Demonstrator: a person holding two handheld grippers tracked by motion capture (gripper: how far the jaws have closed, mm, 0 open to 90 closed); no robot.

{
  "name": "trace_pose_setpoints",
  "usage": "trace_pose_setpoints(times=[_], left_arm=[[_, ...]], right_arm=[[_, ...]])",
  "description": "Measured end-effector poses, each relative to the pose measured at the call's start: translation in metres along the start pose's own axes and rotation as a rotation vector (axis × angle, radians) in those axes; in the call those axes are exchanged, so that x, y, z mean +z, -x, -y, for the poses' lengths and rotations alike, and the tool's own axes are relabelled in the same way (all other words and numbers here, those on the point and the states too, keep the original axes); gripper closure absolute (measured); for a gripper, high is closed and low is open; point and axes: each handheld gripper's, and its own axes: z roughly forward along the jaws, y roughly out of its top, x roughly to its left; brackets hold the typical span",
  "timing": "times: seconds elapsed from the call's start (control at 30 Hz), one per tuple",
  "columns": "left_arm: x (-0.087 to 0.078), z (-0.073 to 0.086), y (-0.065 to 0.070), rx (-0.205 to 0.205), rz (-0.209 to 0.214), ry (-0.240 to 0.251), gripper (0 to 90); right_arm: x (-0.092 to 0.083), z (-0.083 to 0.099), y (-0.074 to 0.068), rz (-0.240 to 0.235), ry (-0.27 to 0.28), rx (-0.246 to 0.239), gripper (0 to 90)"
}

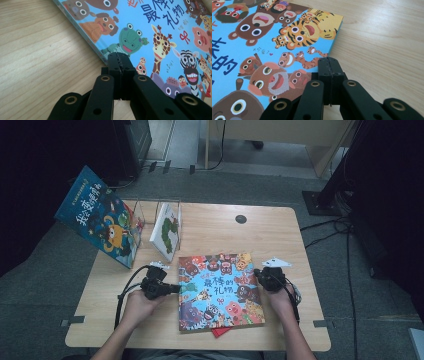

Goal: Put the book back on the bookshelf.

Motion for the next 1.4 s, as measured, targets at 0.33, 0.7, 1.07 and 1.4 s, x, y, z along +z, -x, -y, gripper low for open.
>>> trace_pose_setpoints(times=[0.33,0.7,1.07,1.4], left_arm=[[-0.009,0.013,-0.003,-0.036,-0.018,0.021,90.0],[-0.014,0.022,-0.002,-0.062,-0.031,0.038,90.0],[-0.002,0.019,0.014,-0.028,0.016,0.013,90.0],[0.019,0.010,0.036,0.025,0.078,-0.011,90.0]], right_arm=[[0.020,-0.016,-0.008,-0.020,0.019,-0.013,90.0],[0.036,-0.030,-0.013,-0.042,0.026,-0.009,90.0],[0.016,-0.023,-0.003,-0.063,0.060,0.005,90.0],[-0.002,-0.008,0.002,-0.054,0.071,0.006,90.0]])
